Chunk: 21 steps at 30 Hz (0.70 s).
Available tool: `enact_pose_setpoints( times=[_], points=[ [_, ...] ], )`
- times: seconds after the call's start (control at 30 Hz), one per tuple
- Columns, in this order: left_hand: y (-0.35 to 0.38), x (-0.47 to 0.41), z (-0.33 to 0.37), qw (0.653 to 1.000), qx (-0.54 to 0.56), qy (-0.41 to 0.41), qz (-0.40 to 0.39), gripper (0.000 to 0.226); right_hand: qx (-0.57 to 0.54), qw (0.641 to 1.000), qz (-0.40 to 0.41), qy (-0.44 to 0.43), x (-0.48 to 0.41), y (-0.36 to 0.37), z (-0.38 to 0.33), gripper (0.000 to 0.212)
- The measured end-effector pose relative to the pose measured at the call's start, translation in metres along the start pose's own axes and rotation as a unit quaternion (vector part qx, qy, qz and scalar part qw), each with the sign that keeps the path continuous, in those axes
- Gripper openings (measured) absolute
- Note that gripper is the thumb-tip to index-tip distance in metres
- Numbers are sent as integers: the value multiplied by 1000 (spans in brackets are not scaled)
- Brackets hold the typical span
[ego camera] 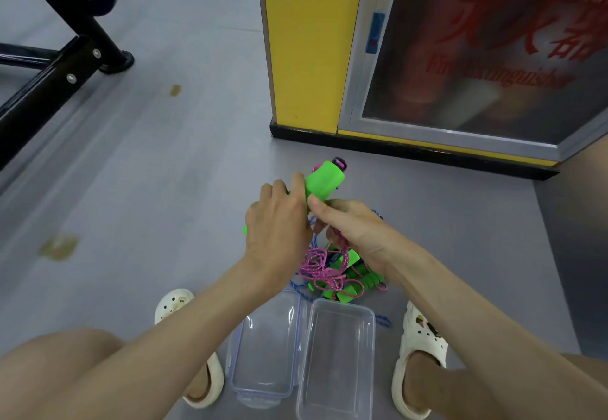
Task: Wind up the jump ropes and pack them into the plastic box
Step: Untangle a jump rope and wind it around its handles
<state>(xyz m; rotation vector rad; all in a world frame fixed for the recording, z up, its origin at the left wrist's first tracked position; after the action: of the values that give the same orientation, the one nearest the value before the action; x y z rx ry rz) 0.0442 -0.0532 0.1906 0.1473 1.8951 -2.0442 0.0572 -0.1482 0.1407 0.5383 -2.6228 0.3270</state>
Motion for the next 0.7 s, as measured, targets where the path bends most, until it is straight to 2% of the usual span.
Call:
enact_pose_setpoints(
  times=[0.07,0.13,0.2,0.27,0.3,0.37,0.4,0.43,0.47,0.53,0.57,0.7],
  points=[
    [2,6,10,998,-16,42,50,57,-20,998,60,31,-2,-10,8,61],
    [9,16,18,995,-15,67,70,68,-50,991,118,43,-4,-19,13,56],
    [12,19,22,997,58,51,30,80,-86,984,153,39,-5,-26,15,45],
    [24,17,17,974,214,-16,-73,87,-113,979,164,32,-5,-32,13,41],
    [35,17,14,933,315,-72,-157,91,-120,979,163,28,-5,-34,13,40],
    [50,23,15,798,489,-181,-301,93,-126,979,158,35,-6,-38,14,41],
    [53,27,14,737,544,-224,-334,87,-124,979,155,41,-7,-40,15,48],
    [53,31,15,689,578,-254,-356,78,-123,981,146,39,-8,-39,15,55],
    [52,34,17,656,601,-262,-373,68,-129,981,137,37,-9,-37,13,64],
    [49,40,25,614,638,-240,-399,47,-139,980,137,50,-9,-33,13,86],
    [46,42,27,604,648,-228,-405,39,-148,978,134,58,-10,-31,15,89],
    [43,40,21,609,651,-201,-406,31,-161,980,99,54,-11,-25,15,45]
  ],
)
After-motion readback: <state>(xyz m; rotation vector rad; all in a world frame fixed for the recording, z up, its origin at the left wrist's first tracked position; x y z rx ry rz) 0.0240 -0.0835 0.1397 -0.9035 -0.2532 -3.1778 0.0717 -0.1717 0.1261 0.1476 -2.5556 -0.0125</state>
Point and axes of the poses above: each hand's wrist, its own x-axis away from the middle knuckle, its own y-axis out of the palm, z = x × y, the point moved 9 cm from there along -x, towards the middle knuckle, and after that the axes turned 8 degrees about z, right-handed, at the moved point
